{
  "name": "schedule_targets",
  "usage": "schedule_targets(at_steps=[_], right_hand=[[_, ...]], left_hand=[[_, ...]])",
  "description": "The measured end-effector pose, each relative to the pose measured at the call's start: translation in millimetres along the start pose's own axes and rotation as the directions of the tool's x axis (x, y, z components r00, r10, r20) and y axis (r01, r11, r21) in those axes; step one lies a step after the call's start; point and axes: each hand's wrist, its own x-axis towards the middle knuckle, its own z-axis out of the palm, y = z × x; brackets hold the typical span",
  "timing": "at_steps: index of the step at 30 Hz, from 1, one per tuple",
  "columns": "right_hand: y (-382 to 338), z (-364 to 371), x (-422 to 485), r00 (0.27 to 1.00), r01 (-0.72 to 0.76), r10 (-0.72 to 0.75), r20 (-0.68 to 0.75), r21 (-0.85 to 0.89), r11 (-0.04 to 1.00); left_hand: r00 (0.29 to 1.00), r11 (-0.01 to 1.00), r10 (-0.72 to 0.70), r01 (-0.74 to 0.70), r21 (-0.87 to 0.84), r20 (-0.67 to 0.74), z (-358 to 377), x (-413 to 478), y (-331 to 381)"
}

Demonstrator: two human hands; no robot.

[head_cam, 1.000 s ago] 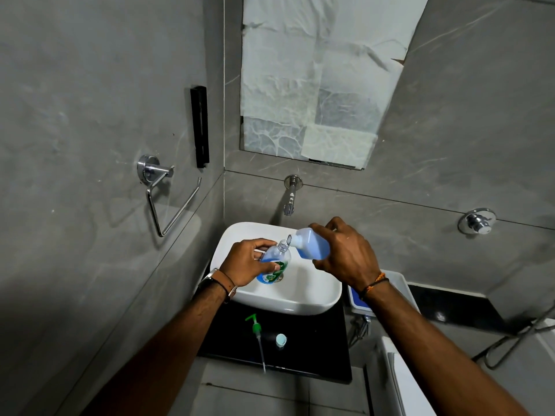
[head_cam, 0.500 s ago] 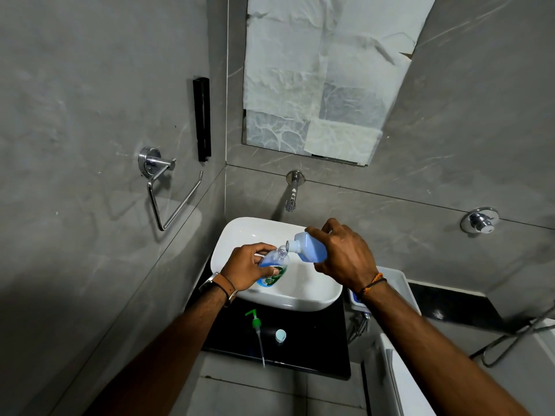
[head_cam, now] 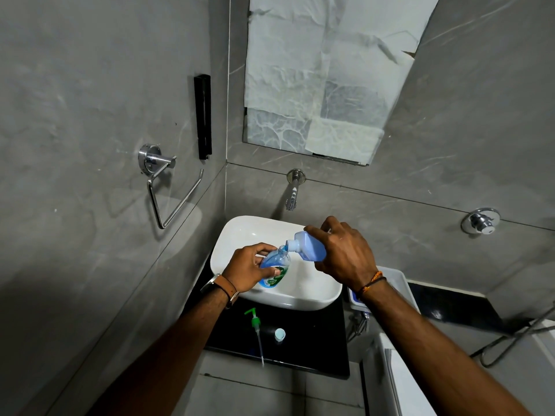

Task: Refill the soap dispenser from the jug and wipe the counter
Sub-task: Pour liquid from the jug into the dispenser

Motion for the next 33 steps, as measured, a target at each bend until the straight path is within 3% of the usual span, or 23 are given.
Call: schedule_targets(at_steps=[33], right_hand=[[-3.1,-1.6,-3.1,1.0,-0.014,0.014,0.02,-0.003,1.0]], left_hand=[[1.0,1.0,0.0,0.0,0.025,0.005,3.2,-5.0,3.2]])
